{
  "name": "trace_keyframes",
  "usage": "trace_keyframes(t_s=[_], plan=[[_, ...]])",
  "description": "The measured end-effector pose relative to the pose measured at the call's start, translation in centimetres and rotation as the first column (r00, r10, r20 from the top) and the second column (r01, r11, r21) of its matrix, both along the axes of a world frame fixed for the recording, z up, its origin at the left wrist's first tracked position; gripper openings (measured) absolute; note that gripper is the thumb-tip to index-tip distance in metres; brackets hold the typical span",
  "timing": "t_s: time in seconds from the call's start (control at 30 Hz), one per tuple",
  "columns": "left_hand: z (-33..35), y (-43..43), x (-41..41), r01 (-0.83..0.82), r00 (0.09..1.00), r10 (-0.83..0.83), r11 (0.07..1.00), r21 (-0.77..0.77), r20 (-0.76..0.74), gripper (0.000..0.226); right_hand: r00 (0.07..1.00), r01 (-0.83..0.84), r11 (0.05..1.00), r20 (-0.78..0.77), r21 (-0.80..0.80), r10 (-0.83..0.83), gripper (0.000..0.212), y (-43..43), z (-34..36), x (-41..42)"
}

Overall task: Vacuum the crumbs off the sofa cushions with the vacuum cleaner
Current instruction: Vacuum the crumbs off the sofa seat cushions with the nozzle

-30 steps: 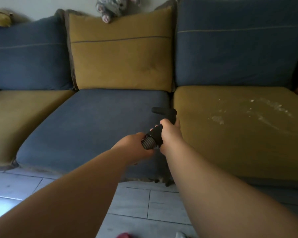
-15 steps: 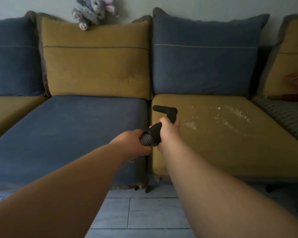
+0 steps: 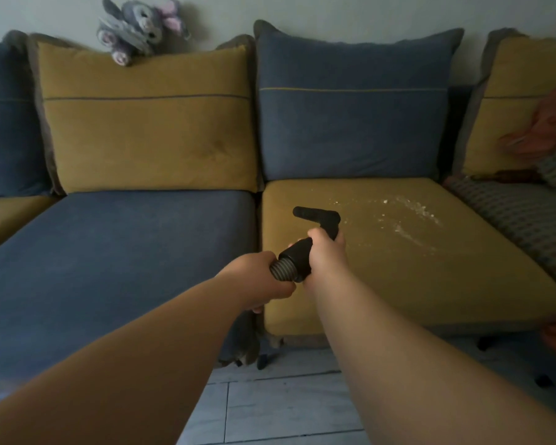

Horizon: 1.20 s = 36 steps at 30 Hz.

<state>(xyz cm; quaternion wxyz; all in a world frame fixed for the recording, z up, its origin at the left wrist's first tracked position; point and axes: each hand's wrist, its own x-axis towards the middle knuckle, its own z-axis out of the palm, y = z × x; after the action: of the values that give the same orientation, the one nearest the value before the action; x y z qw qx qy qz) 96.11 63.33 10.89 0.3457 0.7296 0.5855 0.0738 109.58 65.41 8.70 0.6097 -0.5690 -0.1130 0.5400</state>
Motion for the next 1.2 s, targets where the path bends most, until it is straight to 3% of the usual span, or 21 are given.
trace_keyframes(t_s=[0.33,0.5,0.7,0.97,1.2], plan=[[0.0,-0.4,-2.4,-0.107,0.994,0.106,0.993,0.054,0.022,0.026,0.998,-0.055,0.998,-0.035,0.031,0.056,0.060,1.0,0.4,-2.9],[0.6,-2.0,-6.7,-0.227,0.974,0.229,0.964,0.136,0.002,0.040,0.986,-0.151,0.983,-0.048,0.100,0.157,0.052,1.7,0.9,-8.2],[1.2,-4.8,-13.4,-0.372,0.928,0.371,0.910,0.185,0.043,0.052,0.946,-0.320,0.938,-0.007,0.133,0.324,0.073,1.3,2.4,-16.2],[0.2,-7.7,-25.0,-0.563,0.820,0.571,0.790,0.243,0.041,0.052,0.867,-0.498,0.858,0.056,0.126,0.495,0.073,0.1,2.5,-30.2],[-3.3,-12.9,-36.4,-0.775,0.611,0.789,0.578,0.256,0.069,0.047,0.741,-0.670,0.735,0.151,0.102,0.654,0.081,-5.0,0.7,-44.6]])
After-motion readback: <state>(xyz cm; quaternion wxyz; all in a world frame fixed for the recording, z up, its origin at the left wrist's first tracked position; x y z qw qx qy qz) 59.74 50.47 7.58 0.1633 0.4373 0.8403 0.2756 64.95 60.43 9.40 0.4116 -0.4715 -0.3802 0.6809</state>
